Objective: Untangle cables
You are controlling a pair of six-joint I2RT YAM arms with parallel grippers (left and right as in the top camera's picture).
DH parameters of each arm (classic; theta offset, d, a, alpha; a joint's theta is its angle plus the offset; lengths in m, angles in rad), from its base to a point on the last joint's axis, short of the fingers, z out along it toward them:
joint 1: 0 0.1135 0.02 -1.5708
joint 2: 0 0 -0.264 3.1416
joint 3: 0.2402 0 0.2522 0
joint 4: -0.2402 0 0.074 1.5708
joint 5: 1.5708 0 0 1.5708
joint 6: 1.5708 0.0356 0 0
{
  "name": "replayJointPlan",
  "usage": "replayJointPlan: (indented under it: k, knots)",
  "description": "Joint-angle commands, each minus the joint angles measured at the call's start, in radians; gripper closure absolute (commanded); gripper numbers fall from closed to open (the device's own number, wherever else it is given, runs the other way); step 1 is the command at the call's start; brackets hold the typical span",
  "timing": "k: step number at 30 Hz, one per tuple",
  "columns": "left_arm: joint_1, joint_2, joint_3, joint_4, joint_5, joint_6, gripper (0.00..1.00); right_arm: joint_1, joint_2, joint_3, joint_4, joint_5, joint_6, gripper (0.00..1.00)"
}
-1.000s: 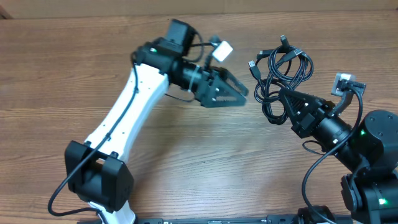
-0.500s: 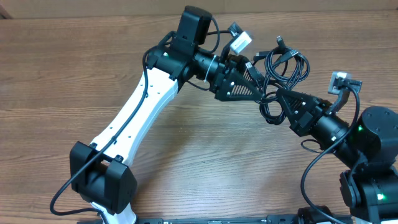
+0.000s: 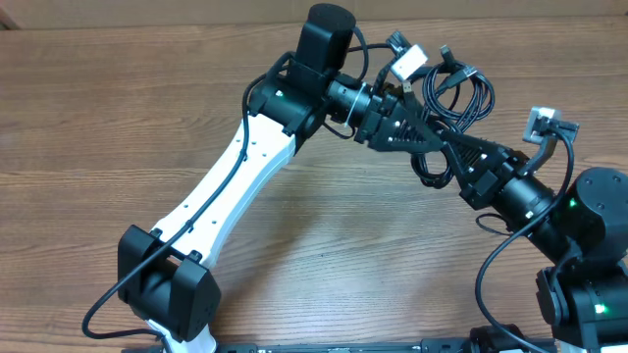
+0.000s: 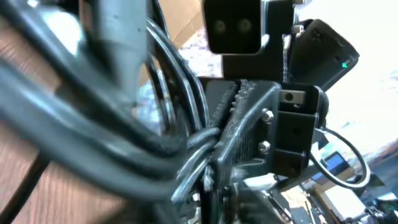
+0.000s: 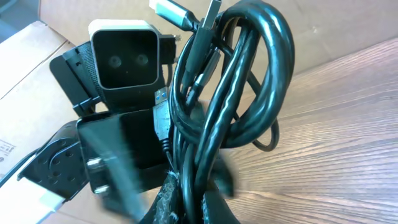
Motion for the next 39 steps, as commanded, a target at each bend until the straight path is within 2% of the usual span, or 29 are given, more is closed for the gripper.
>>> replayJointPlan:
  k: [1, 4, 8, 11, 13, 16, 18, 20, 26, 28, 36, 39]
  knots:
    - [-0.001, -0.036, 0.017, 0.002, -0.004, -0.017, 0.85, -0.002, -0.004, 0.007, 0.002, 0.046, -0.002, 0.96]
    - [-0.001, -0.036, 0.017, 0.003, -0.005, -0.015, 0.95, -0.002, -0.004, 0.007, -0.006, 0.056, -0.006, 0.96]
    - [-0.001, -0.036, 0.017, 0.002, -0.005, 0.018, 0.96, -0.002, -0.004, 0.007, -0.038, 0.069, -0.010, 0.96]
    - [-0.001, -0.036, 0.017, 0.000, -0.004, 0.066, 0.96, -0.002, -0.004, 0.007, -0.065, 0.071, -0.076, 0.95]
    - [-0.001, -0.036, 0.017, -0.004, -0.003, 0.111, 0.96, -0.002, -0.004, 0.007, -0.084, 0.071, -0.119, 0.86]
    - [0.000, -0.036, 0.017, -0.047, 0.003, 0.224, 0.96, -0.002, -0.004, 0.007, -0.122, 0.071, -0.181, 0.55]
    - [0.001, -0.036, 0.017, -0.109, 0.002, 0.341, 0.96, -0.002, -0.005, 0.007, -0.152, 0.074, -0.235, 0.40]
    - [0.002, -0.036, 0.017, -0.171, -0.008, 0.426, 0.96, -0.002, -0.005, 0.008, -0.173, 0.083, -0.286, 0.34]
    - [0.011, -0.036, 0.017, -0.399, -0.171, 0.598, 0.96, -0.002, -0.008, 0.009, -0.185, 0.087, -0.421, 0.32]
    - [0.012, -0.036, 0.017, -0.514, -0.214, 0.709, 0.96, -0.002, -0.008, 0.009, -0.185, 0.089, -0.490, 0.32]
    - [0.013, -0.036, 0.017, -0.846, -0.220, 1.112, 0.96, -0.002, -0.008, 0.009, -0.202, 0.185, -0.621, 0.35]
    - [0.013, -0.036, 0.017, -0.899, -0.230, 1.181, 0.96, -0.002, -0.008, 0.009, -0.230, 0.208, -0.673, 0.36]
